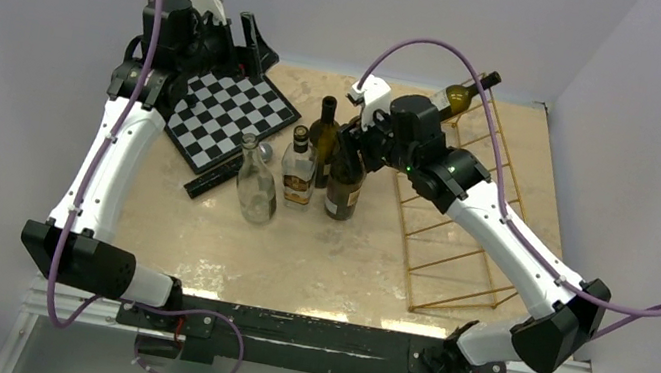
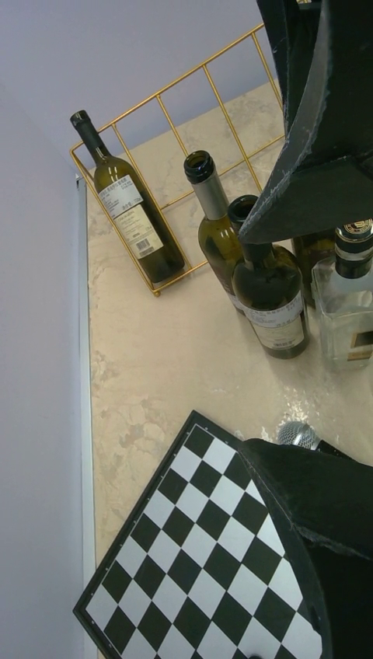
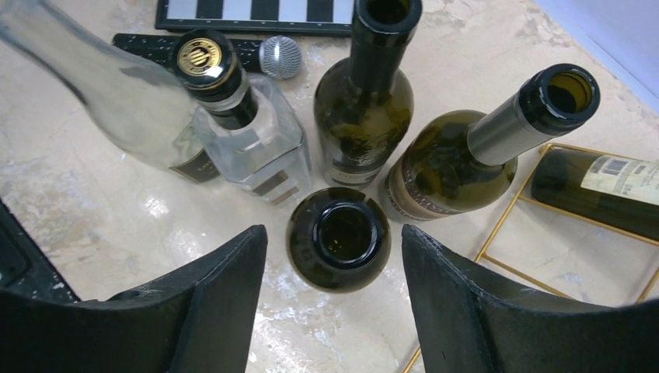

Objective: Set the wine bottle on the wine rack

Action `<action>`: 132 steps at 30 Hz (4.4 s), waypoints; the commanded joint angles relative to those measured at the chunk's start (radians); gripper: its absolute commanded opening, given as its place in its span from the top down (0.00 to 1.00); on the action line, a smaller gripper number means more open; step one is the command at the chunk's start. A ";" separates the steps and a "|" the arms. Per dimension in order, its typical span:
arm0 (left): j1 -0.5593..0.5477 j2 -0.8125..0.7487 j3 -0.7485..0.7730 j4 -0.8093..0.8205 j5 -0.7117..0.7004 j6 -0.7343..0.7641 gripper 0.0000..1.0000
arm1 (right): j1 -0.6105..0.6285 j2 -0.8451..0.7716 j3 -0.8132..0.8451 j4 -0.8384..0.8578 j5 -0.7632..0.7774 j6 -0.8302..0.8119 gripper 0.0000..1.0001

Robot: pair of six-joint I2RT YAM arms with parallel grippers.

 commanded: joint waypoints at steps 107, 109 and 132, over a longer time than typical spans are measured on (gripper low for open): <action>0.002 -0.035 0.062 -0.069 -0.079 0.049 0.01 | -0.647 0.308 0.254 0.225 -0.131 0.389 1.00; 0.002 -0.033 0.065 -0.071 -0.078 0.048 0.01 | -0.647 0.312 0.246 0.228 -0.126 0.393 1.00; 0.002 -0.034 0.051 -0.076 -0.081 0.048 0.01 | -0.651 0.294 0.074 0.189 0.052 0.603 0.86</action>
